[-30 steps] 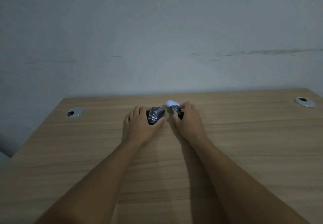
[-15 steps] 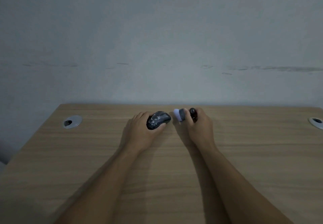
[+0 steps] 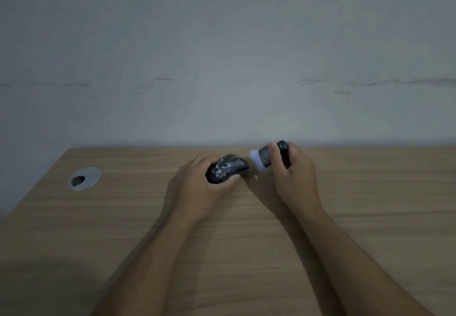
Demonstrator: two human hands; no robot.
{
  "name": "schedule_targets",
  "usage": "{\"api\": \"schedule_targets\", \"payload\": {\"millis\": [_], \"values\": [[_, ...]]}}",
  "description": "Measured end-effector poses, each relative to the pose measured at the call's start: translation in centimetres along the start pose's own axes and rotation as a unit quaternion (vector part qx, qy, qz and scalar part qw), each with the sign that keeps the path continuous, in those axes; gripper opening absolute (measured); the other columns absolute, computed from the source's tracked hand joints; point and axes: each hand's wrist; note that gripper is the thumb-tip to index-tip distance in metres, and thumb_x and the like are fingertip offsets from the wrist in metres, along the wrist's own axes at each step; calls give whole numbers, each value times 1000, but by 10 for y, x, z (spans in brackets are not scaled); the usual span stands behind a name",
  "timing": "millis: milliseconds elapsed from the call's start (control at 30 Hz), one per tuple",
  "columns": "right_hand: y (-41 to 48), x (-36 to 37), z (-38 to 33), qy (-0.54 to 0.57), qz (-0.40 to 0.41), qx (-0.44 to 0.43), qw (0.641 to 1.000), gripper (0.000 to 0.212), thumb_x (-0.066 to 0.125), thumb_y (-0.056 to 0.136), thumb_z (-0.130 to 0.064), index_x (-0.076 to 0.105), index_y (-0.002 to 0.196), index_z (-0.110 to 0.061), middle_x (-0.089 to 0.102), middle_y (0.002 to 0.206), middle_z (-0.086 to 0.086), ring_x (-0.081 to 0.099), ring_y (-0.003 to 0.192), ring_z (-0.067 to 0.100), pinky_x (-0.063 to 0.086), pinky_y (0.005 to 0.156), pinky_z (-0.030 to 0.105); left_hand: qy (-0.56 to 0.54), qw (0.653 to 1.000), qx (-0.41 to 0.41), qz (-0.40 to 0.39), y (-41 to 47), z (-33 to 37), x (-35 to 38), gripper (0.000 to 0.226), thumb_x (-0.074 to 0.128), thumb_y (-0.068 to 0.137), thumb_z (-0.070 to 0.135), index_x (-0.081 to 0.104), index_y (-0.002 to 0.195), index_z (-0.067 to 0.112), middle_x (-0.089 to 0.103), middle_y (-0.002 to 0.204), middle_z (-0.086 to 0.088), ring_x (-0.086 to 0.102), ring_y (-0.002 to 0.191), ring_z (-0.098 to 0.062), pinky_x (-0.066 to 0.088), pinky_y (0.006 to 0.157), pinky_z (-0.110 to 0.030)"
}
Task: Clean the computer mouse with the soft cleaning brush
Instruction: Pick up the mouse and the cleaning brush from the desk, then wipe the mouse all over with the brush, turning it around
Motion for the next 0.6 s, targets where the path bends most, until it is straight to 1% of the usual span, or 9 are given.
{"api": "schedule_targets", "payload": {"millis": [67,133,233,267,300,333,400,500,600], "values": [[-2,5,-6,20,5,-32,999,26,65,113,-32,73,96,-14,71,78,-3,63,70,5,43,64,12,0,1000,1,1,6,-1,2,47,80,77,69,76,116,42,72,104,17,67,100,-4,57,88,-34],[-2,10,-12,35,10,-62,997,20,65,113,-28,75,102,-14,74,84,-3,67,75,7,46,68,11,-10,1000,2,0,12,-1,5,44,83,77,65,77,114,41,73,104,17,68,100,-5,55,87,-32],[-4,15,-15,34,19,-113,993,16,66,112,-24,77,109,-13,77,93,-4,72,82,7,51,72,15,-21,1000,5,2,17,-1,7,44,85,75,62,77,114,44,74,107,19,68,99,0,56,86,-29],[-4,16,-14,32,14,-125,992,17,65,112,-24,77,110,-13,78,94,-4,72,83,9,52,72,17,-29,1000,10,3,18,-1,7,43,86,76,59,78,115,43,74,108,19,67,97,1,55,85,-24],[-4,17,-13,29,4,-128,991,17,65,112,-25,77,110,-13,78,94,-3,73,82,11,53,72,20,-42,999,16,3,18,-1,8,42,88,77,53,79,115,40,74,108,18,66,97,2,50,83,-12],[-4,18,-9,25,-9,-121,992,18,65,112,-27,77,109,-13,78,92,-3,73,81,13,54,71,22,-56,998,23,2,18,-2,8,40,91,79,46,80,116,38,74,109,16,64,101,5,46,80,-5],[-1,20,0,-1,-21,-84,996,20,66,112,-31,76,104,-16,76,83,-2,70,74,14,51,67,26,-68,997,41,5,18,-2,9,39,93,80,37,81,117,33,74,108,14,56,108,11,38,78,4],[4,20,8,-31,6,-31,999,26,66,111,-35,72,95,-16,69,72,-2,62,67,16,43,65,30,-77,996,51,4,16,-3,10,39,94,79,37,82,115,30,74,105,13,57,108,11,38,77,4],[2,17,0,3,42,-36,998,26,64,112,-35,72,96,-15,70,77,-3,64,71,16,47,67,32,-82,995,51,-1,15,-2,10,38,95,78,37,82,114,30,74,104,11,57,106,10,39,76,3]]}}
Point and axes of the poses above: each hand's wrist, its own y-axis towards the middle knuckle, its own x-axis out of the palm, z = x × y
